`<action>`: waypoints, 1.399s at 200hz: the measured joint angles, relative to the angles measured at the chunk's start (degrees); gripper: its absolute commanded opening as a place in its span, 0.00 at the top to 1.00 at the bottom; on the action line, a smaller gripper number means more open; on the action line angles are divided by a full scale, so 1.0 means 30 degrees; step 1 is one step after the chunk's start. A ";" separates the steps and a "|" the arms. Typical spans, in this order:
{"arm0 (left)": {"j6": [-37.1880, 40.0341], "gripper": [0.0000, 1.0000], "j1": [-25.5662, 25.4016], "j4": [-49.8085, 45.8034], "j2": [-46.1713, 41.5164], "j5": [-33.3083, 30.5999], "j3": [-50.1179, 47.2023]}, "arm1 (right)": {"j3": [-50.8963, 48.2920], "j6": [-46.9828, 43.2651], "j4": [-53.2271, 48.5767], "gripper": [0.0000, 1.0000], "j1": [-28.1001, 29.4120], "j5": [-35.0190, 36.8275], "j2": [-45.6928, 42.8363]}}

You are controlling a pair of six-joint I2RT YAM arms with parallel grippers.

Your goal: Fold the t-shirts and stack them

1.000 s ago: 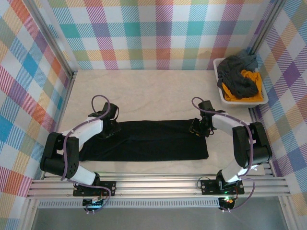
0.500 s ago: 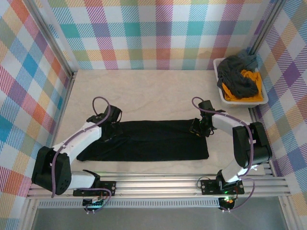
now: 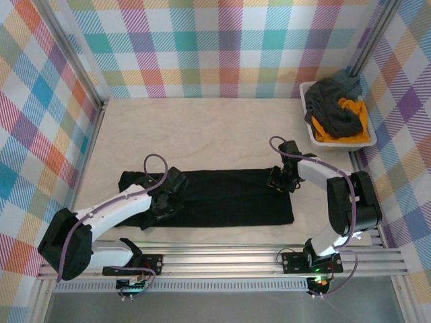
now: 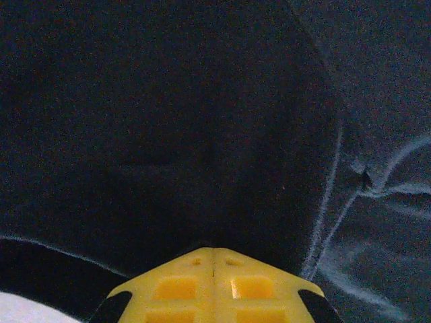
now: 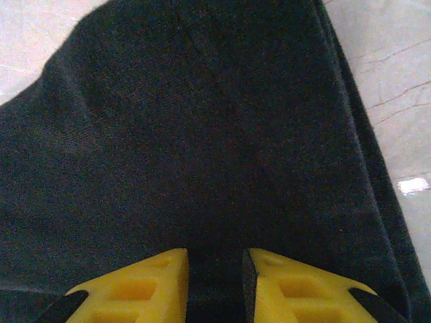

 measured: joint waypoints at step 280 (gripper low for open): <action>0.7249 0.44 1.3340 0.1960 1.1795 0.2645 1.0695 | 1.0397 -0.3687 -0.4648 0.71 -0.3242 0.0291 0.6878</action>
